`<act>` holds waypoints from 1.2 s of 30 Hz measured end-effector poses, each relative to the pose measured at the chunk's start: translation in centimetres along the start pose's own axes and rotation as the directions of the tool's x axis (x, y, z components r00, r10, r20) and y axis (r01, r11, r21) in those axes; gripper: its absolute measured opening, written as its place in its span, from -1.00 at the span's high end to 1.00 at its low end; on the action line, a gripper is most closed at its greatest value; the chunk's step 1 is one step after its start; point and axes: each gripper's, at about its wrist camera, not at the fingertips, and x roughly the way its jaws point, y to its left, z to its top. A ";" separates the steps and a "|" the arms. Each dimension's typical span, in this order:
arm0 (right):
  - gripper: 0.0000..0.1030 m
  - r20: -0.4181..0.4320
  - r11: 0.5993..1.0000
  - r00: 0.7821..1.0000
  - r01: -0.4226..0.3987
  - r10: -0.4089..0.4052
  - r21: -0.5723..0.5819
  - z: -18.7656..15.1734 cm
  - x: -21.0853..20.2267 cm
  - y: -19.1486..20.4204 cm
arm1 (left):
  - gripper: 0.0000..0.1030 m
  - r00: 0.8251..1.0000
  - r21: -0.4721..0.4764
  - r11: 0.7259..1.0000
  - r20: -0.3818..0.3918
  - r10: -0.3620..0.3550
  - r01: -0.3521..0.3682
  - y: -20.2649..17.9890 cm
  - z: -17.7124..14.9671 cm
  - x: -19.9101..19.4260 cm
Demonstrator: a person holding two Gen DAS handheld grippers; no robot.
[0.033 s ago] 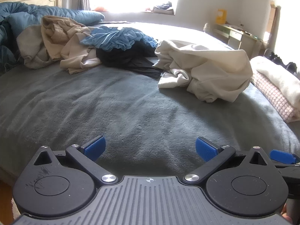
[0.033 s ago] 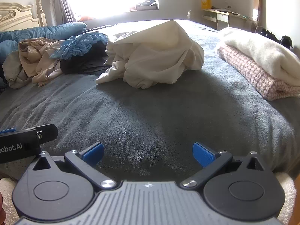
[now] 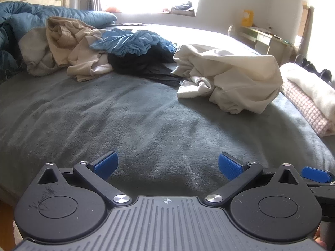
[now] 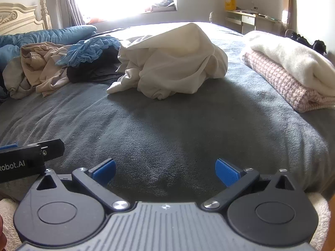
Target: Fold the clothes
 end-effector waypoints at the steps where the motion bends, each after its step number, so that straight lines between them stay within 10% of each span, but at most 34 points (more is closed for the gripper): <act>1: -1.00 0.001 1.000 1.000 0.000 0.000 0.000 0.0 0.0 0.0 | -1.00 1.000 -0.002 1.000 0.004 -0.001 0.001 0.1 0.0 0.0; 36: -1.00 0.004 0.999 1.000 0.029 -0.029 -0.034 -0.1 0.2 1.3 | -1.00 0.998 -0.037 0.999 0.043 0.034 -0.033 1.8 0.1 0.1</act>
